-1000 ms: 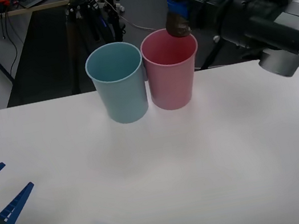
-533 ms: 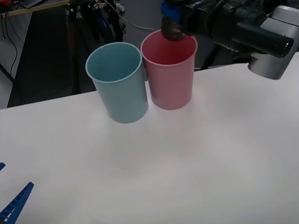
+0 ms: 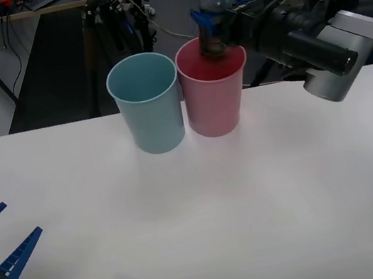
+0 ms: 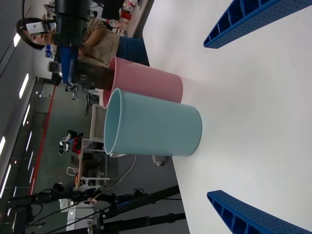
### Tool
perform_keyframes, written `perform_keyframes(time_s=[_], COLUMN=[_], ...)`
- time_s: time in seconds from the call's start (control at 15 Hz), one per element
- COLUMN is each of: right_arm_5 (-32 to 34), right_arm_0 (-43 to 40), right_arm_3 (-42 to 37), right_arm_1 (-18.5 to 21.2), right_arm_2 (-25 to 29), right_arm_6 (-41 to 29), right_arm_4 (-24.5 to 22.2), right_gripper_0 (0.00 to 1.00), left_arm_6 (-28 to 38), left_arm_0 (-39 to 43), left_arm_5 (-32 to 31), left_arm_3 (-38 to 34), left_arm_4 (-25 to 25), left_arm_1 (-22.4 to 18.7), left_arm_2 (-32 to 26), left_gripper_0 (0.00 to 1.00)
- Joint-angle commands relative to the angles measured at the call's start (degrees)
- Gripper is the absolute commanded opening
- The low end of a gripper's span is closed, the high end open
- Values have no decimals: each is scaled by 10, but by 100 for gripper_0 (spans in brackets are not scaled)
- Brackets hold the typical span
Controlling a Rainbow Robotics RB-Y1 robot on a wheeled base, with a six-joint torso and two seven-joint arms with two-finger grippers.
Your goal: Grasp the object on the table and drop it into the matching bin: aluminum can to the light blue bin, PET bottle to the pink bin.
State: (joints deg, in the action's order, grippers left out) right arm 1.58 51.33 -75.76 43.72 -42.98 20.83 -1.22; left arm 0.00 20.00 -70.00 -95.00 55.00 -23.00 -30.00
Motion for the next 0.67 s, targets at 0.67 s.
perform_keyframes(time_s=[0.67], right_arm_5=[2], right_arm_0=[-1], right_arm_3=[-7], right_arm_1=[2], right_arm_2=[4], right_arm_6=[-1], right_arm_4=[0], right_gripper_0=[100], left_arm_6=[0], left_arm_0=[0], left_arm_5=[0], left_arm_3=[0], left_arm_4=[0], left_arm_1=[0], left_arm_2=[0], left_gripper_0=[100])
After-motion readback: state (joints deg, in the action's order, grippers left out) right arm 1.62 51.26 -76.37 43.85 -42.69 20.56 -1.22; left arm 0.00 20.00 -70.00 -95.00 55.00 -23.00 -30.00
